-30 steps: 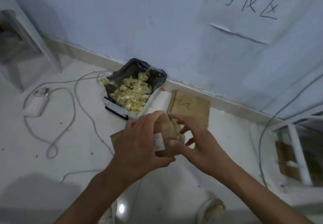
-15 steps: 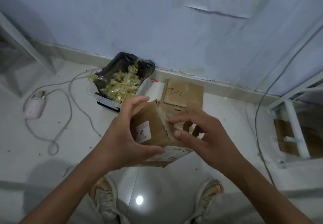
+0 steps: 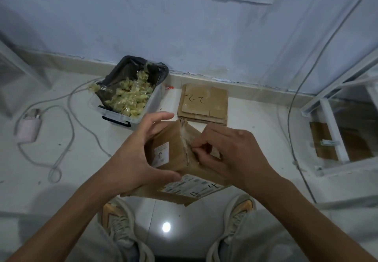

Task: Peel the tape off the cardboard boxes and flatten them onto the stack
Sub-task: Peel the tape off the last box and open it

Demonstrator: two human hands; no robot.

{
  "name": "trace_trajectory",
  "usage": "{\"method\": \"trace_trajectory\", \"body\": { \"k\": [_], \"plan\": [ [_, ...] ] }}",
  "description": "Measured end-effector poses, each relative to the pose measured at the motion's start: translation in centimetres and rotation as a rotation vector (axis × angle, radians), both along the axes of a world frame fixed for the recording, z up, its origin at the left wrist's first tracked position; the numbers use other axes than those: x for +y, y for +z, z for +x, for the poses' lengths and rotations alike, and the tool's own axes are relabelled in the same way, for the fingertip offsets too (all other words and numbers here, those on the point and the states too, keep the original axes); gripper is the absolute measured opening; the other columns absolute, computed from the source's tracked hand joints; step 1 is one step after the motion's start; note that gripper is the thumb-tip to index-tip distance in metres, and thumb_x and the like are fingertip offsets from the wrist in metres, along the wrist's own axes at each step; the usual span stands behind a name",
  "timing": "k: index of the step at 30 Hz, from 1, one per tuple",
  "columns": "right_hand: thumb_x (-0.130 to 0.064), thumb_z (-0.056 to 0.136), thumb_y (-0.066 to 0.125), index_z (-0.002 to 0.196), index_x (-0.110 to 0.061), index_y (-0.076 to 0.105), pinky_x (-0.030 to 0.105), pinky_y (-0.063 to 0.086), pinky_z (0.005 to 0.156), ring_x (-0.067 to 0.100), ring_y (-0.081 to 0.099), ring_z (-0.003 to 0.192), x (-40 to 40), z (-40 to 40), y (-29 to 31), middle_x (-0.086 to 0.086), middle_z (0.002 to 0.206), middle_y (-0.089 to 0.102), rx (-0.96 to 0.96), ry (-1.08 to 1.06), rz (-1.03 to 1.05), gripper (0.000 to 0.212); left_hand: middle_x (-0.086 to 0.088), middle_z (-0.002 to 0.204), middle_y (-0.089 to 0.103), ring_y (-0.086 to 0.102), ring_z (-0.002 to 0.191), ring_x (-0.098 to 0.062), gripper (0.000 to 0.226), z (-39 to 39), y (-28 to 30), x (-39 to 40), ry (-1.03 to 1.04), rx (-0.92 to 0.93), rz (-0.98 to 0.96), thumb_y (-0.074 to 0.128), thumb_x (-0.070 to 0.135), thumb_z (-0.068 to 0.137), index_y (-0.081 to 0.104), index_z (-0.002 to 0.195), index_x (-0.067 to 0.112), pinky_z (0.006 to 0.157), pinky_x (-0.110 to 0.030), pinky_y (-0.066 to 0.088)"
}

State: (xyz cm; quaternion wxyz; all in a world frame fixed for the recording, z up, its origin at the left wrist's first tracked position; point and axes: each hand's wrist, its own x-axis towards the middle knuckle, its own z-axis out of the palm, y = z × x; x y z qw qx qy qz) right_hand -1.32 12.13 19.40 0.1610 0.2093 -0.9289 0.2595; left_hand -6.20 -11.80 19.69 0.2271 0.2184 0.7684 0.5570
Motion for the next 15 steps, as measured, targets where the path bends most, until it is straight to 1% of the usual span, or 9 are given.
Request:
{"method": "trace_trajectory", "body": {
  "k": [2,5,7,8,9,11,12,14,15],
  "plan": [
    [-0.024,0.091,0.063,0.085,-0.020,0.069,0.038,0.052,0.050,0.013,0.058,0.061,-0.1,-0.1,0.2,-0.010,0.079,0.062,0.014,-0.035,0.018,0.010,0.028,0.136,0.059,0.056,0.128,0.003,0.109,0.2,0.1,-0.2,-0.003,0.022,-0.024,0.096,0.037,0.045,0.042,0.138,0.053,0.097,-0.016,0.052],
    [-0.029,0.091,0.058,0.085,-0.022,0.065,0.038,0.050,0.049,0.012,0.057,0.060,-0.1,-0.1,0.5,-0.012,0.081,0.062,0.017,-0.080,0.067,0.011,0.035,0.132,0.056,0.053,0.125,0.010,0.105,0.2,0.4,-0.2,-0.030,0.048,-0.092,0.092,0.049,0.044,0.043,0.137,0.051,0.093,-0.009,0.049],
    [-0.032,0.093,0.056,0.089,-0.024,0.065,0.037,0.052,0.049,0.011,0.059,0.060,-0.3,0.0,0.2,-0.013,0.081,0.064,0.008,-0.111,0.085,0.012,0.038,0.128,0.055,0.053,0.122,0.013,0.102,-0.1,0.8,-0.3,-0.039,0.050,-0.134,0.090,0.054,0.044,0.044,0.135,0.051,0.087,-0.008,0.051],
    [-0.034,0.094,0.057,0.093,-0.026,0.065,0.037,0.054,0.052,0.008,0.060,0.061,-0.5,0.0,0.1,-0.014,0.080,0.064,-0.013,-0.118,0.058,0.012,0.037,0.128,0.056,0.054,0.121,0.013,0.101,-0.2,0.9,-0.5,-0.033,0.052,-0.139,0.090,0.054,0.045,0.046,0.135,0.051,0.087,-0.010,0.052],
    [-0.036,0.095,0.056,0.102,-0.029,0.065,0.036,0.055,0.055,0.007,0.062,0.064,-0.7,0.1,-0.1,-0.016,0.081,0.065,-0.051,-0.106,0.009,0.013,0.035,0.128,0.057,0.056,0.120,0.011,0.100,-0.4,0.9,-0.7,-0.024,0.058,-0.135,0.091,0.053,0.046,0.047,0.136,0.050,0.088,-0.013,0.053],
    [-0.037,0.096,0.054,0.123,-0.033,0.060,0.029,0.056,0.060,0.003,0.063,0.070,-1.3,0.1,-0.3,-0.021,0.087,0.065,-0.130,-0.051,-0.057,0.028,0.031,0.128,0.058,0.058,0.119,0.007,0.097,-0.2,0.8,-1.0,-0.012,0.073,-0.121,0.095,0.047,0.050,0.049,0.136,0.048,0.088,-0.014,0.054],
    [-0.037,0.098,0.052,0.130,-0.033,0.059,0.028,0.056,0.061,0.002,0.061,0.071,-1.5,0.1,-0.4,-0.023,0.090,0.062,-0.136,-0.023,-0.047,0.033,0.031,0.127,0.058,0.059,0.118,0.006,0.096,-0.1,0.6,-1.1,-0.012,0.077,-0.117,0.097,0.040,0.053,0.049,0.136,0.046,0.087,-0.013,0.054],
    [-0.036,0.102,0.052,0.132,-0.028,0.065,0.030,0.056,0.059,-0.001,0.055,0.072,-1.6,0.2,-0.7,-0.025,0.091,0.054,-0.090,0.004,-0.004,0.034,0.033,0.126,0.057,0.058,0.118,0.007,0.094,0.0,0.3,-1.1,-0.025,0.080,-0.121,0.098,0.030,0.058,0.049,0.137,0.045,0.086,-0.010,0.052],
    [-0.037,0.104,0.053,0.130,-0.026,0.068,0.031,0.056,0.057,-0.002,0.054,0.071,-1.5,0.1,-0.9,-0.023,0.091,0.055,-0.057,-0.001,0.006,0.033,0.034,0.127,0.057,0.057,0.119,0.007,0.094,-0.1,0.1,-1.1,-0.037,0.075,-0.119,0.098,0.029,0.059,0.049,0.137,0.044,0.087,-0.011,0.052]
  ]
}}
